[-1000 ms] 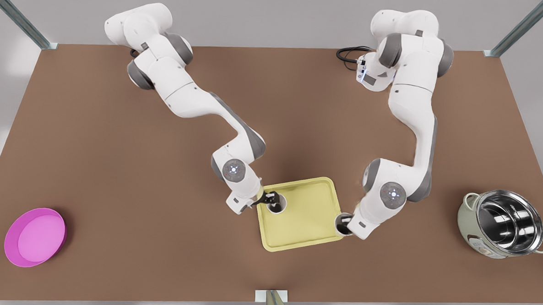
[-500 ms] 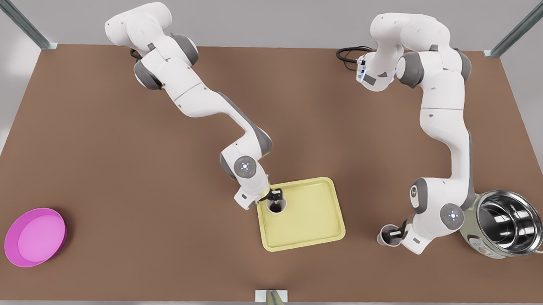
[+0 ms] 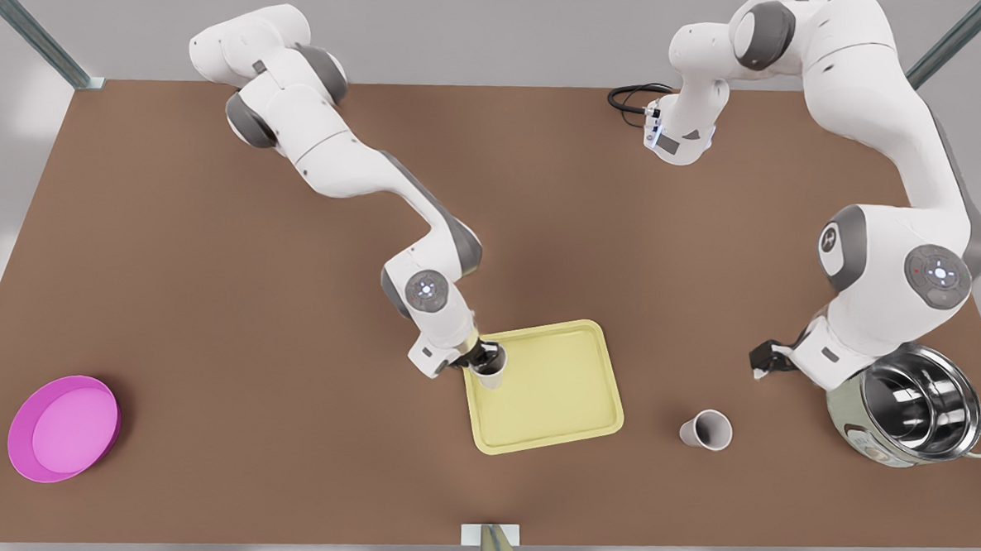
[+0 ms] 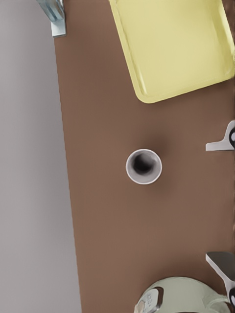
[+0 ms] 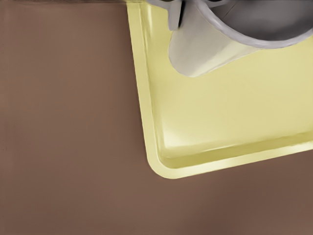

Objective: Use the left arm to pick up the white IKEA cup from the tray and place it on the middle-left position; use the right arm to pick up the white IKEA cup from the tray and place it on the middle-right position

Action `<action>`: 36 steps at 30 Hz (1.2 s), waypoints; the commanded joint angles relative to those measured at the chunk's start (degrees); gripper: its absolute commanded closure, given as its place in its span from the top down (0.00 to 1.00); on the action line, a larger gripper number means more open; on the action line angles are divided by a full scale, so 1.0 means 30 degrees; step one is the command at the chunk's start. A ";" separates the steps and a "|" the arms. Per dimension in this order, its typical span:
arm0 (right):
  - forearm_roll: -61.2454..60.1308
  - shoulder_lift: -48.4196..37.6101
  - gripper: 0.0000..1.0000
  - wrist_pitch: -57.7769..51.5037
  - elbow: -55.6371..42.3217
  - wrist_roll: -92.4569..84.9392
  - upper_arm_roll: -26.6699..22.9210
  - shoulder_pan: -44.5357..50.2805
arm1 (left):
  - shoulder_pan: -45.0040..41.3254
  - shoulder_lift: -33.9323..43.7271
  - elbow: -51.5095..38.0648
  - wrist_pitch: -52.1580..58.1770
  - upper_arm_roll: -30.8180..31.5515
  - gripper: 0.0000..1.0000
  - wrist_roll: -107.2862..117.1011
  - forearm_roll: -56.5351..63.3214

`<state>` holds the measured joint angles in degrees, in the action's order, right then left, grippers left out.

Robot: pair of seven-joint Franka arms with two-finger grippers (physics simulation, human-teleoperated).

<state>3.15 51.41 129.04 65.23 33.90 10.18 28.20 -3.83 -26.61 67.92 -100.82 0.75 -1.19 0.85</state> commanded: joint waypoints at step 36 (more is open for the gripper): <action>0.0415 -1.1043 1.00 -1.1079 0.5005 -1.1123 -0.0229 -0.9869 | -0.0100 0.3010 0.3875 0.0414 0.0100 1.00 -0.0716 -0.0018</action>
<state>3.21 18.45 108.49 81.71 13.31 9.41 -0.86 -4.13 -17.65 79.57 -99.50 1.05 -3.71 0.74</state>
